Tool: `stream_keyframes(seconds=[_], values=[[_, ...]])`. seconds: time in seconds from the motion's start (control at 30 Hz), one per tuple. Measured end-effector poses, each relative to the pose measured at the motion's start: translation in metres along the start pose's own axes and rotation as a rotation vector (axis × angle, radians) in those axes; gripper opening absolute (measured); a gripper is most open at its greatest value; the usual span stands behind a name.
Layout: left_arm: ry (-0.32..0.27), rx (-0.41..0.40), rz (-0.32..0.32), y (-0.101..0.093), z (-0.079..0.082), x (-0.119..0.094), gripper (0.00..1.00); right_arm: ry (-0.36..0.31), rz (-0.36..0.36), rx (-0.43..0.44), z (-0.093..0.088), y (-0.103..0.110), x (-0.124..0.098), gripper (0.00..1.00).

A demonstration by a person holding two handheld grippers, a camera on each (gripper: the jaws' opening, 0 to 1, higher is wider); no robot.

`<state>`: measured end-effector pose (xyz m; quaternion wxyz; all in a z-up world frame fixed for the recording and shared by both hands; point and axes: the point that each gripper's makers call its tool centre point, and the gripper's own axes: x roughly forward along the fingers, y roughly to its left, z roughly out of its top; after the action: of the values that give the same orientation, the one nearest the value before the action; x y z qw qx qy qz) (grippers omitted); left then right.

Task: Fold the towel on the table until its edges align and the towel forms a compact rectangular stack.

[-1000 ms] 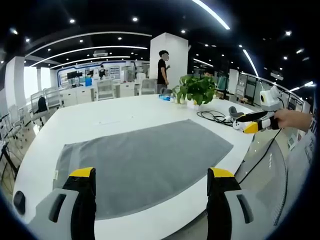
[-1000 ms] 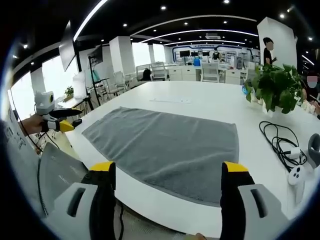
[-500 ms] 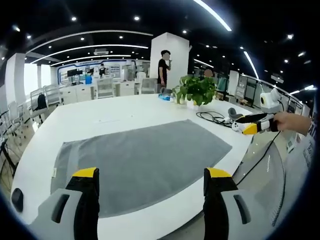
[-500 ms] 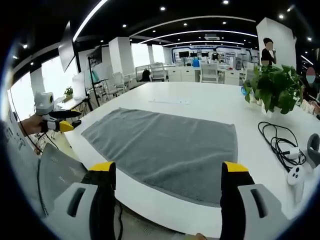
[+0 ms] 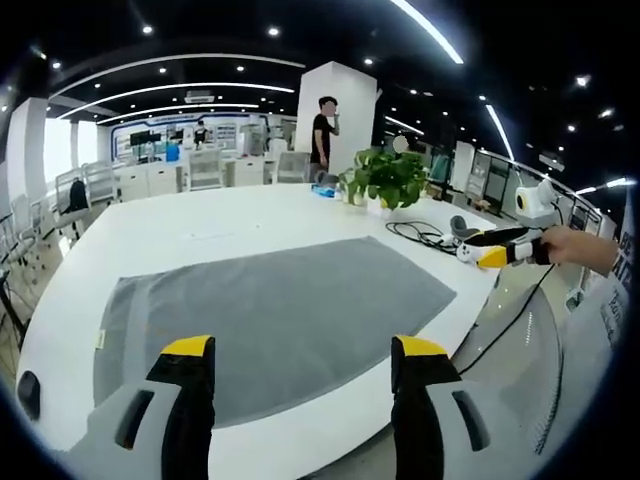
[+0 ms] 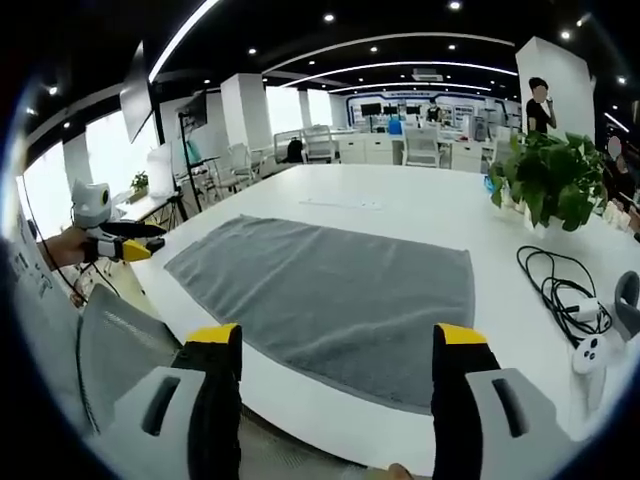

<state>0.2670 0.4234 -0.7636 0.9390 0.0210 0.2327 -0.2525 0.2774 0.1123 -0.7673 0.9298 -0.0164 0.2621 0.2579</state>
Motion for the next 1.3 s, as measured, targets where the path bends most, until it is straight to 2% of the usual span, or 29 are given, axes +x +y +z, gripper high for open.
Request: stream_keyframes(seconds=[0.43,0.7,0.83,1.07,1.2,1.3], values=[[0.007,0.008,-0.019,-0.005,0.000,0.008,0.74,-0.010,-0.016,-0.002,0.001,-0.008,-0.005,0.81],[0.006,0.002,-0.050,-0.018,0.005,0.017,0.72,-0.010,-0.016,-0.002,0.005,-0.029,-0.010,0.73],[0.006,0.002,-0.072,-0.026,0.006,0.020,0.71,-0.024,-0.047,-0.004,0.009,-0.039,-0.011,0.80],[0.015,0.008,-0.089,-0.035,0.008,0.026,0.72,-0.031,-0.039,-0.004,0.011,-0.041,-0.012,0.78],[0.016,0.014,-0.097,-0.040,0.011,0.029,0.72,-0.022,-0.037,0.008,0.009,-0.046,-0.014,0.71],[0.018,0.016,-0.098,-0.042,0.012,0.031,0.71,-0.028,-0.036,0.008,0.012,-0.050,-0.015,0.71]])
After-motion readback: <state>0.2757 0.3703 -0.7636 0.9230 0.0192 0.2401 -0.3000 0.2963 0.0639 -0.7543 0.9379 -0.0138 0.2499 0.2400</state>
